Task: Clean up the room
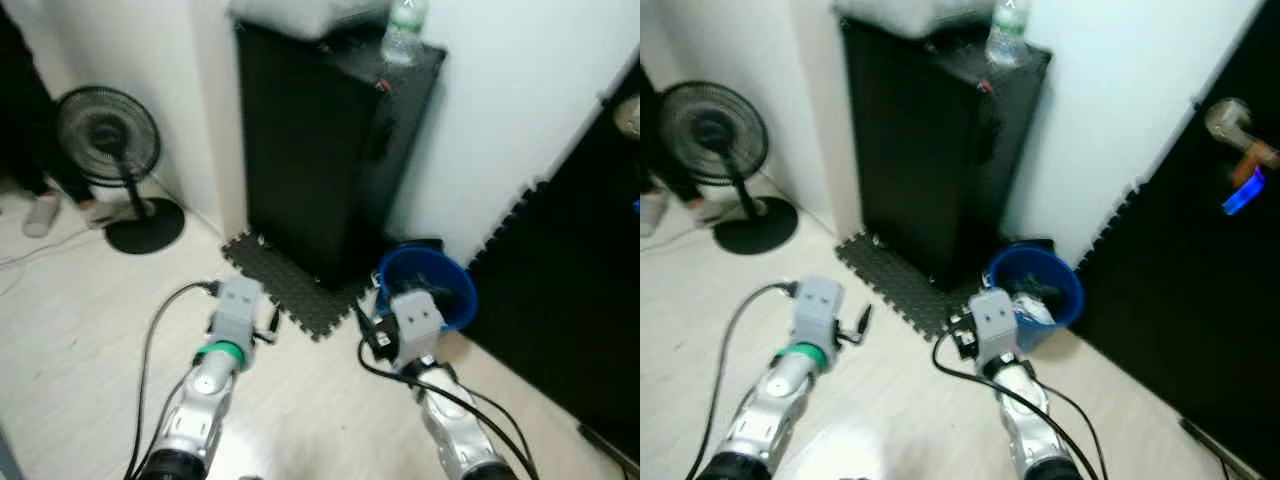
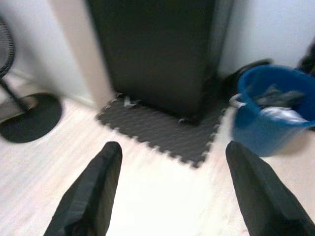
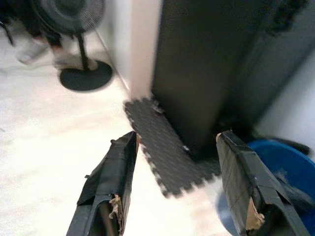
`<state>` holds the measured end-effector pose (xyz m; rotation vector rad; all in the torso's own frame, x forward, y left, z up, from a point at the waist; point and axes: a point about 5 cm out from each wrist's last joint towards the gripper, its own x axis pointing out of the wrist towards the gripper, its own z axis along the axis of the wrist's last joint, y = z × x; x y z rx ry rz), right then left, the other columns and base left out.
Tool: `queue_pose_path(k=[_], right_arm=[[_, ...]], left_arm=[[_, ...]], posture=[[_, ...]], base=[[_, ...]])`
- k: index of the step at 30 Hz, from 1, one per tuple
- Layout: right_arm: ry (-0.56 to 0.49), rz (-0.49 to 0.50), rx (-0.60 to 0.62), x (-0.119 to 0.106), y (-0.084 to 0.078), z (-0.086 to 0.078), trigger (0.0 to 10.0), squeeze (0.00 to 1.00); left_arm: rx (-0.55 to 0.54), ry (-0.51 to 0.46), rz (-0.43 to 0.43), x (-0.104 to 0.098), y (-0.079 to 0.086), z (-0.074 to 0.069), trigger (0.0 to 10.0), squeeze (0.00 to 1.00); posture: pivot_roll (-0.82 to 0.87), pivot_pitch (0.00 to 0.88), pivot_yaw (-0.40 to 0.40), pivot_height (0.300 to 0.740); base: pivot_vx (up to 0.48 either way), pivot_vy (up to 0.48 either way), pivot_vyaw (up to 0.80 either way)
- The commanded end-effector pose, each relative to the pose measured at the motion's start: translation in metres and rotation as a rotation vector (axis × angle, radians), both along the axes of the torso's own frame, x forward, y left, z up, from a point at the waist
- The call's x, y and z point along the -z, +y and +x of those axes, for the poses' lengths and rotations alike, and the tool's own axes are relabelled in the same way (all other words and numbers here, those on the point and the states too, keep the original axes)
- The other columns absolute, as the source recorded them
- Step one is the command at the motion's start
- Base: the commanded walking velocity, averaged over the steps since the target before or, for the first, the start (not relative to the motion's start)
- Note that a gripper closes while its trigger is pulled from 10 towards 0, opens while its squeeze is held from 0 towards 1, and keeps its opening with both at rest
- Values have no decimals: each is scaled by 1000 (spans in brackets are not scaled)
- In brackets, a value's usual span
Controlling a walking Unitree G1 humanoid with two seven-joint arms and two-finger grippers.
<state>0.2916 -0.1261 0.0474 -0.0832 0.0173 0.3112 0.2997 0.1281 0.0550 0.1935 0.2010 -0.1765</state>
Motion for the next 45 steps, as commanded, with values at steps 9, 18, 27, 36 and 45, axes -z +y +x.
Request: queue_pose_path(k=[9,18,27,36,45], right_arm=[[-12,-7,63,2,-4,2,10000,0],[-29,-15,87,-1,-13,4,10000,0],[-38,56,112,-4,-12,5,10000,0],[-41,72,99,-5,-10,7,10000,0],[-36,80,95,-4,-11,5,10000,0]], left_arm=[[56,16,23,3,-4,7,10000,0],[74,-2,5,-3,-13,13,10000,0],[67,-36,9,-7,-12,15,10000,0],[47,-48,13,-7,-9,15,10000,0],[43,-49,12,-5,-10,13,10000,0]], posture=[[5,0,38,736],[-8,0,46,736],[9,0,30,736],[14,0,17,736],[15,8,13,736]], base=[[0,0,755],[0,0,751],[46,27,250],[416,27,0],[418,27,0]])
